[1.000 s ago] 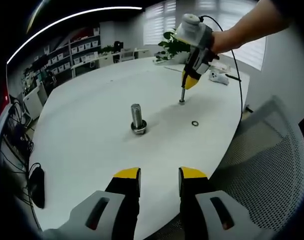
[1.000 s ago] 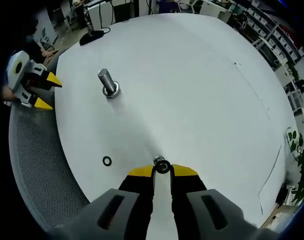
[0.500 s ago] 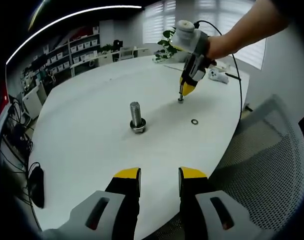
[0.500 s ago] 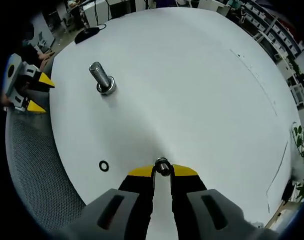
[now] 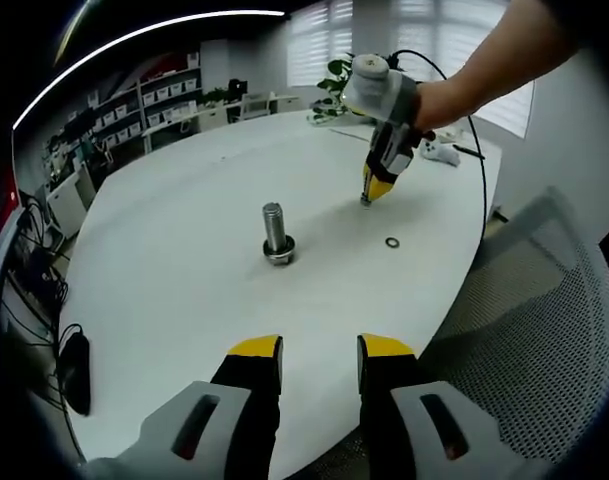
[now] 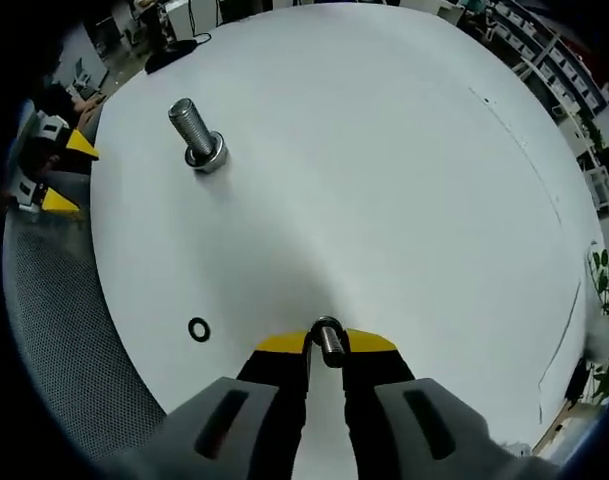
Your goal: Place the washer onto the threaded stud by aligning its center hole with the stud, sliding it down to the base, and recovering from edge contact or off-axis alignment until the washer reaches the visible bottom stop.
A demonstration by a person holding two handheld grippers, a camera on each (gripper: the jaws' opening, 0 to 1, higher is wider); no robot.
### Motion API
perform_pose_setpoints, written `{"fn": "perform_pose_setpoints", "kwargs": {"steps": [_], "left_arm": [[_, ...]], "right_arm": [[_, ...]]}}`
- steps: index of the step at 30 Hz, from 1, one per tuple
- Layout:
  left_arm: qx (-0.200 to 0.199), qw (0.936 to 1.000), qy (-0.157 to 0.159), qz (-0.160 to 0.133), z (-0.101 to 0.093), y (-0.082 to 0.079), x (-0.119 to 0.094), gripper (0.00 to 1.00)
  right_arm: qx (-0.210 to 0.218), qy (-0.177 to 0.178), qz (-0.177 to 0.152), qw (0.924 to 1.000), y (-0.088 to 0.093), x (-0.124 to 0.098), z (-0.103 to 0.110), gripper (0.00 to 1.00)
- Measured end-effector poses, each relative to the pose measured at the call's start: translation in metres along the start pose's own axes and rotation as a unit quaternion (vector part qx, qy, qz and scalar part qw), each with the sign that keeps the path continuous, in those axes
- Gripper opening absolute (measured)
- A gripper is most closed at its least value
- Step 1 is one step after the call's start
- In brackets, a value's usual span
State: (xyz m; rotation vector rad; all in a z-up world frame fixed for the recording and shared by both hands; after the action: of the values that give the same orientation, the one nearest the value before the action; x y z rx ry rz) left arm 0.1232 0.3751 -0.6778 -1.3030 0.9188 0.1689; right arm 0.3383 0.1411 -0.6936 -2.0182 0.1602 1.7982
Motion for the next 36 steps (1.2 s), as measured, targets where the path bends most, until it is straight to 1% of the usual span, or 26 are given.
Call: {"fn": "perform_pose_setpoints", "kwargs": {"steps": [6, 11, 14, 16, 25, 32, 36], "left_arm": [[0.001, 1.0, 0.002, 0.003, 0.0, 0.001, 0.001, 0.28], [0.002, 1.0, 0.002, 0.004, -0.001, 0.0, 0.001, 0.28], [0.002, 1.0, 0.003, 0.001, -0.001, 0.0, 0.0, 0.28], [0.003, 1.0, 0.004, 0.004, -0.001, 0.0, 0.001, 0.28], [0.003, 1.0, 0.001, 0.001, 0.0, 0.0, 0.0, 0.28], [0.002, 1.0, 0.001, 0.001, 0.0, 0.0, 0.0, 0.28], [0.002, 1.0, -0.002, 0.002, 0.0, 0.0, 0.0, 0.28]], "right_arm": [[0.014, 0.0, -0.003, 0.9999, 0.0, 0.001, -0.001, 0.15], [0.013, 0.006, -0.006, 0.9999, 0.001, 0.002, 0.001, 0.17], [0.014, 0.005, 0.002, 0.9999, 0.004, 0.003, 0.001, 0.17], [0.018, 0.004, 0.002, 0.9998, 0.004, 0.003, 0.003, 0.18], [0.026, 0.01, 0.001, 0.9996, 0.01, 0.001, 0.001, 0.22], [0.034, 0.011, -0.007, 0.9993, 0.017, -0.003, 0.003, 0.23], [0.039, 0.009, -0.007, 0.9992, 0.025, -0.002, 0.006, 0.24]]}}
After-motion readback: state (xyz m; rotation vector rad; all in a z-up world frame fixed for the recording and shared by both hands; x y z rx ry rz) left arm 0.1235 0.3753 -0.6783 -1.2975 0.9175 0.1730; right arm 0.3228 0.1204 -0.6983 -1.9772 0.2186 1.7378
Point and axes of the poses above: the point that each gripper's makers call its tool centre point, and the gripper's own axes: x roughly forward along the fingers, z roughly to its left, y roughly out of its underside, the point moved 10 cm from there along -x, roughly backward along the fingers, and after that the axes turned 1 degree about -z, right-handed, at the moved point
